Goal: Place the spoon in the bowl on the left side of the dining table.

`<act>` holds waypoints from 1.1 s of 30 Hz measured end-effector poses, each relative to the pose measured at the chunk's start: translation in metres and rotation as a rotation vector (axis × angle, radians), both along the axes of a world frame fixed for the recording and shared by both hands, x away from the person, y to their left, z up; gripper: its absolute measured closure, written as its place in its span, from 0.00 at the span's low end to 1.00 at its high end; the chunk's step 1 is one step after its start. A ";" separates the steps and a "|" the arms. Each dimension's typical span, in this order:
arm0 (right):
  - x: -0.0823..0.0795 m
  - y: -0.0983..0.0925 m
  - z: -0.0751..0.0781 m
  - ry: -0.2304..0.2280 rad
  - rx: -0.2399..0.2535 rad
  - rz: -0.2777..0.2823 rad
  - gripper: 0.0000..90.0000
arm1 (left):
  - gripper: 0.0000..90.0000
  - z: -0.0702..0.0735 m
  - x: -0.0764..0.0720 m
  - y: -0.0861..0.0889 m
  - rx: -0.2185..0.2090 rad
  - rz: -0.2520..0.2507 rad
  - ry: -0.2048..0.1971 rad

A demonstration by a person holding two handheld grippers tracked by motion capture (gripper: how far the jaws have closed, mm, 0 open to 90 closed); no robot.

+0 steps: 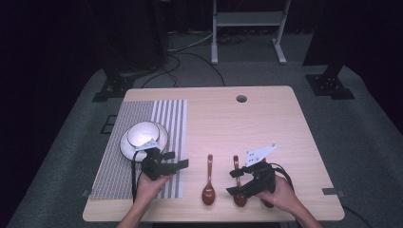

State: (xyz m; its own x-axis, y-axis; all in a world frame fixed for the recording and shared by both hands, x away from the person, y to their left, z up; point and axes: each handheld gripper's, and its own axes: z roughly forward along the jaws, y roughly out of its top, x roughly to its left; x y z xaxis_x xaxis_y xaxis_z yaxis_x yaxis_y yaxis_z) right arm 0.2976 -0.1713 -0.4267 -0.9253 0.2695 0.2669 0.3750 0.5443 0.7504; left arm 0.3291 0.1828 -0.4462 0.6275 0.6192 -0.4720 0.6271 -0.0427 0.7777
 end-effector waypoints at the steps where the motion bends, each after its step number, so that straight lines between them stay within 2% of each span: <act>1: 0.000 0.000 0.000 0.000 0.000 0.000 0.35 | 0.09 0.000 0.000 0.000 0.000 0.000 -0.001; 5: -0.001 0.010 -0.002 0.005 -0.009 0.026 0.36 | 0.09 0.000 0.000 -0.001 0.010 -0.006 -0.004; 13: -0.004 0.033 -0.015 0.032 -0.061 0.090 0.42 | 0.09 -0.001 0.000 -0.001 0.003 -0.004 0.004; 14: -0.005 0.040 -0.017 0.036 -0.072 0.105 0.44 | 0.09 -0.001 0.000 -0.001 0.003 -0.005 0.005; 23: -0.005 0.056 -0.022 0.042 -0.086 0.142 0.57 | 0.09 -0.002 0.000 -0.002 0.003 -0.006 0.013; 29: -0.005 0.065 -0.026 0.029 -0.081 0.152 0.64 | 0.09 -0.002 0.000 -0.002 -0.002 0.000 0.013; 33: -0.006 0.071 -0.028 0.007 -0.099 0.158 0.70 | 0.09 -0.003 0.000 -0.002 -0.004 -0.003 0.018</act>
